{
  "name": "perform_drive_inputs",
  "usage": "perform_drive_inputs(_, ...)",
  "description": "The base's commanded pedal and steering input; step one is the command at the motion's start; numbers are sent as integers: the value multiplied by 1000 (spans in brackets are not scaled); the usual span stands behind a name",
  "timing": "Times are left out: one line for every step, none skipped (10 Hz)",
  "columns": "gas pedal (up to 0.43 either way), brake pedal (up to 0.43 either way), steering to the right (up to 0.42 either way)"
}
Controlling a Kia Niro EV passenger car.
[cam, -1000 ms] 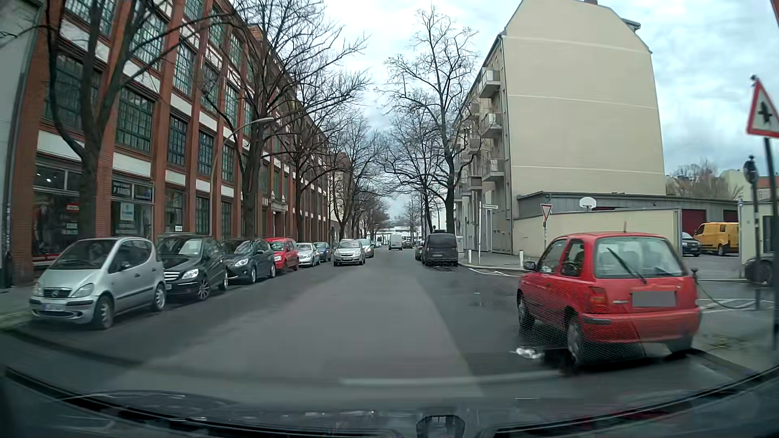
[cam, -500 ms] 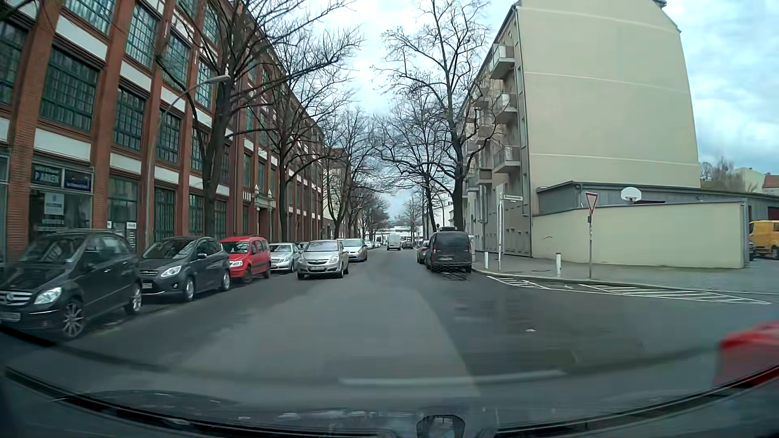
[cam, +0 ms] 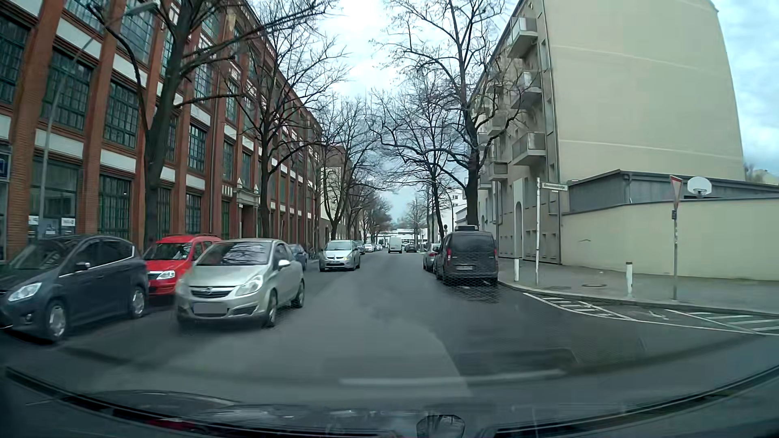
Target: Follow the waypoints while adhering to traffic rules and regulations
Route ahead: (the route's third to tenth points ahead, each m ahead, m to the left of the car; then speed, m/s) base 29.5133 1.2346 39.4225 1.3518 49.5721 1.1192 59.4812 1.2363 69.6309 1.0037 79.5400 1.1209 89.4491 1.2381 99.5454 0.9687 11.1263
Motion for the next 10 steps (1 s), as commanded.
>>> perform_drive_inputs(59, 12, -8)
perform_drive_inputs(59, 12, -9)
perform_drive_inputs(59, 12, -8)
perform_drive_inputs(59, 12, -8)
perform_drive_inputs(59, 12, -8)
perform_drive_inputs(79, 12, -9)
perform_drive_inputs(79, 12, -7)
perform_drive_inputs(79, 12, -5)
perform_drive_inputs(79, 12, -5)
perform_drive_inputs(79, 12, -4)
